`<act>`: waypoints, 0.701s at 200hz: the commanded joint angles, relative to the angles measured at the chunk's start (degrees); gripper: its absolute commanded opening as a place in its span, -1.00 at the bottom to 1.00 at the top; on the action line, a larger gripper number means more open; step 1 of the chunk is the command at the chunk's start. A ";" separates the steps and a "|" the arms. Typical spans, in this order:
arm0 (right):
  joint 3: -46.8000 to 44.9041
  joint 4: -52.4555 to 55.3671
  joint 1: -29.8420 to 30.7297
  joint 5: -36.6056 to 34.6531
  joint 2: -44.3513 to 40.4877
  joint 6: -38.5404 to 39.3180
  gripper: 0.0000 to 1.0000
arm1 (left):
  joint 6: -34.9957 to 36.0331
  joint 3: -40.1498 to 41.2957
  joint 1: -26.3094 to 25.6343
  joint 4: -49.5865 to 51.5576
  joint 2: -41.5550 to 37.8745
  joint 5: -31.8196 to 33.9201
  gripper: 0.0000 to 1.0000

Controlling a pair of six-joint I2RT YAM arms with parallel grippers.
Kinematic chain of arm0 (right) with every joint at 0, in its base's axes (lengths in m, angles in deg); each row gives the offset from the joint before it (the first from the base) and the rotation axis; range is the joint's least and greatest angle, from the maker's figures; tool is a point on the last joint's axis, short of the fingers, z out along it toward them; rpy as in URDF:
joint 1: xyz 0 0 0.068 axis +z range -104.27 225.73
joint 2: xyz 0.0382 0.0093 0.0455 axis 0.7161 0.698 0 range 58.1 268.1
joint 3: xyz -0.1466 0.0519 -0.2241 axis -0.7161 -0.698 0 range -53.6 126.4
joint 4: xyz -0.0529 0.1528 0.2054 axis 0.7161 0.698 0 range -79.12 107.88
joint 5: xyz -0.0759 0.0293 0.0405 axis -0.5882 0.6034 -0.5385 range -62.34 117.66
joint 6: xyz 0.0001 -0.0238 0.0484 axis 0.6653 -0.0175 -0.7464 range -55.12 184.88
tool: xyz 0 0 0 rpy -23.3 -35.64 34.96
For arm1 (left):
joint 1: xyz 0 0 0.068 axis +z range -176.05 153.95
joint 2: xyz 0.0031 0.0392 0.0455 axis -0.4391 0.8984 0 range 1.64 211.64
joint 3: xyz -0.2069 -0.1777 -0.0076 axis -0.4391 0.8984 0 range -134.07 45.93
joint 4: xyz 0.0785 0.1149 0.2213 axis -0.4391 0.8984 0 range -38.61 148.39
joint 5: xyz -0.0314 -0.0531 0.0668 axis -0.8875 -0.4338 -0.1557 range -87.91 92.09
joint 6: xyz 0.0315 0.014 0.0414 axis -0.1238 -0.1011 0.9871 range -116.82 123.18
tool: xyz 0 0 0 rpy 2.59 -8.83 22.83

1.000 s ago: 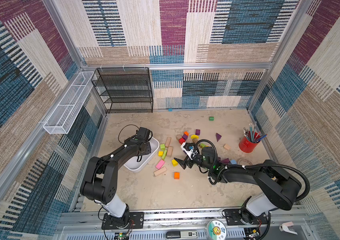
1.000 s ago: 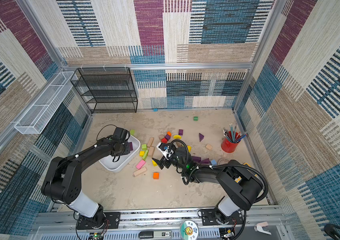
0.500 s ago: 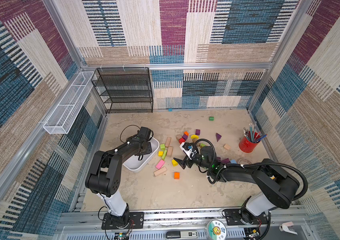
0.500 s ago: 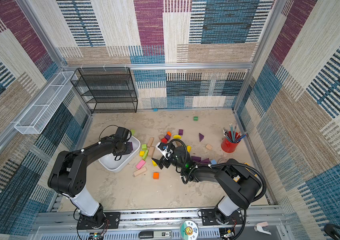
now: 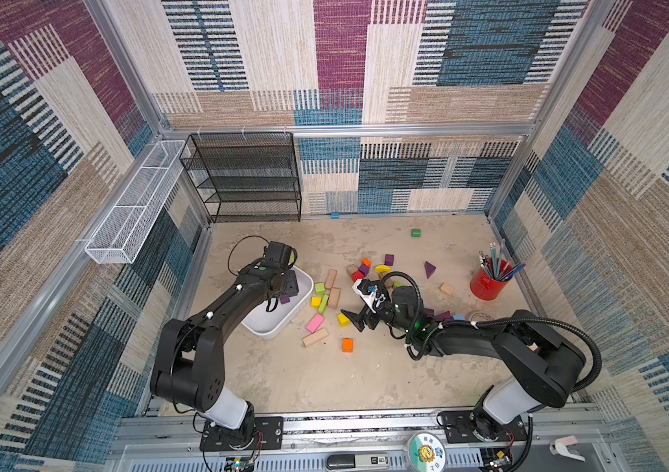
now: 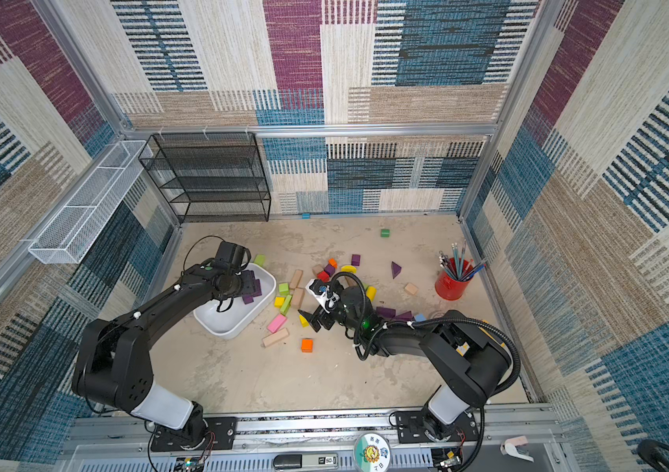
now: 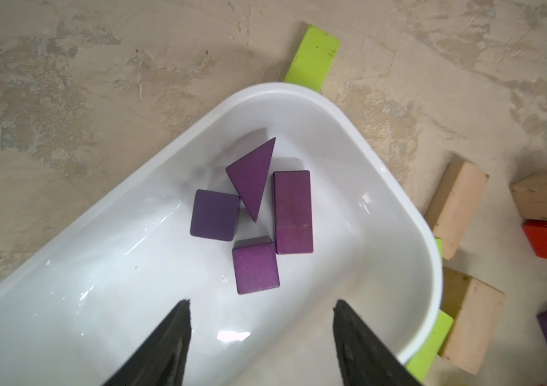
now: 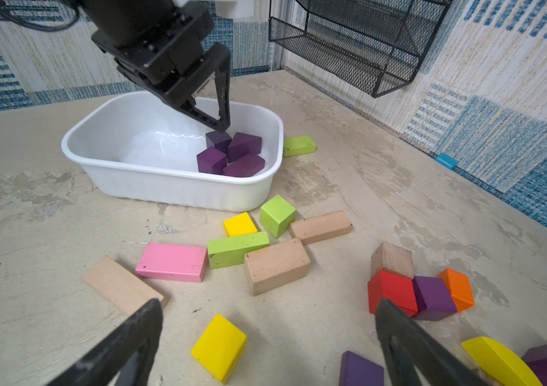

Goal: Pick purple bricks into the storage bin
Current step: Place the building block in the storage box.

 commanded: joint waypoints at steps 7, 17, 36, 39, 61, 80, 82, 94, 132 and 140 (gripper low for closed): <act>1.40 -0.06 0.10 -2.46 0.79 -1.25 1.00 | -0.74 -2.17 0.01 5.77 -1.94 -4.77 0.54; 2.04 0.46 0.08 -3.14 1.14 -1.42 1.00 | -0.04 -3.42 0.00 7.69 -2.12 -6.90 0.58; 3.84 2.06 0.05 -6.61 2.60 -2.52 1.00 | 1.76 -6.62 -0.01 12.24 -2.38 -9.76 0.66; 4.03 2.13 0.03 -7.24 2.78 -2.68 1.00 | 1.98 -6.99 -0.01 12.66 -2.57 -9.96 0.69; 5.01 2.48 0.10 -10.46 3.78 -3.76 0.99 | 3.52 -8.05 -0.10 13.73 -5.49 -12.87 0.89; 5.89 3.62 0.10 -12.69 4.53 -4.25 0.99 | 5.40 -9.36 -0.10 14.08 -7.37 -14.77 0.93; 5.99 3.64 0.04 -12.86 4.60 -4.32 0.99 | 5.61 -9.50 -0.05 14.20 -7.46 -14.97 0.94; 6.02 3.74 0.06 -14.10 4.61 -4.83 1.00 | 7.02 -10.77 -0.10 15.24 -7.84 -16.10 0.94; 7.56 4.92 0.11 -19.64 5.65 -6.62 1.00 | 10.30 -9.02 -0.41 16.17 -10.54 -18.39 0.95; 7.97 5.48 0.09 -20.90 5.77 -7.03 1.00 | 11.06 -8.21 -0.70 16.16 -11.35 -18.37 0.95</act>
